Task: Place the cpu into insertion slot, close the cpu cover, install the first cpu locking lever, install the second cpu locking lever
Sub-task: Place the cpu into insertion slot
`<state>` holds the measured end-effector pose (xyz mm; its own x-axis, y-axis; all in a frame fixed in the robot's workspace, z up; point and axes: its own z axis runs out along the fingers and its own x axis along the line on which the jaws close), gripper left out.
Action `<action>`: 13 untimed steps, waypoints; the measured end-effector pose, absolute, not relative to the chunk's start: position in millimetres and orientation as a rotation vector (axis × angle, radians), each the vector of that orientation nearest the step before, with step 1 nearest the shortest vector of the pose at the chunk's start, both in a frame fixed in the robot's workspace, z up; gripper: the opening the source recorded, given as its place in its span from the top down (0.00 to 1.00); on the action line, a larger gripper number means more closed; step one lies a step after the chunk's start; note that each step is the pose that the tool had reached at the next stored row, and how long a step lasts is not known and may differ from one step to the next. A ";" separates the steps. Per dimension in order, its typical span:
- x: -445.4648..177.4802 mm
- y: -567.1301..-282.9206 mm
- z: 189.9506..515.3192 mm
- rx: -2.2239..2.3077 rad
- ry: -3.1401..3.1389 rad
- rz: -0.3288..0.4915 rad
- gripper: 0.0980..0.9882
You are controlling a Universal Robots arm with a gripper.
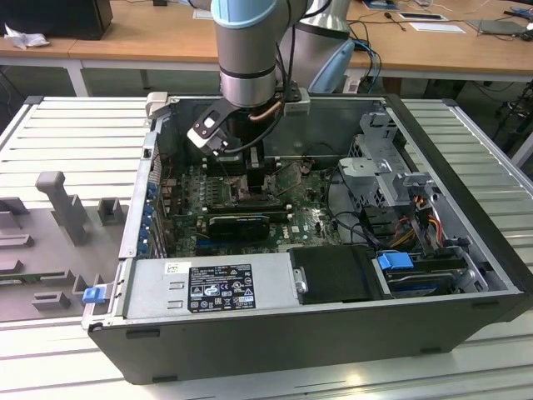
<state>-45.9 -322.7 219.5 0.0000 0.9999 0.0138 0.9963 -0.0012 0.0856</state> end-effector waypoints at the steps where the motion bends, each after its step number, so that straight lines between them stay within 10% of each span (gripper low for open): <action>1: -47.2 -321.5 217.0 2.185 2.183 0.109 0.52; 13: -47.7 -320.2 207.5 2.188 2.181 0.109 0.52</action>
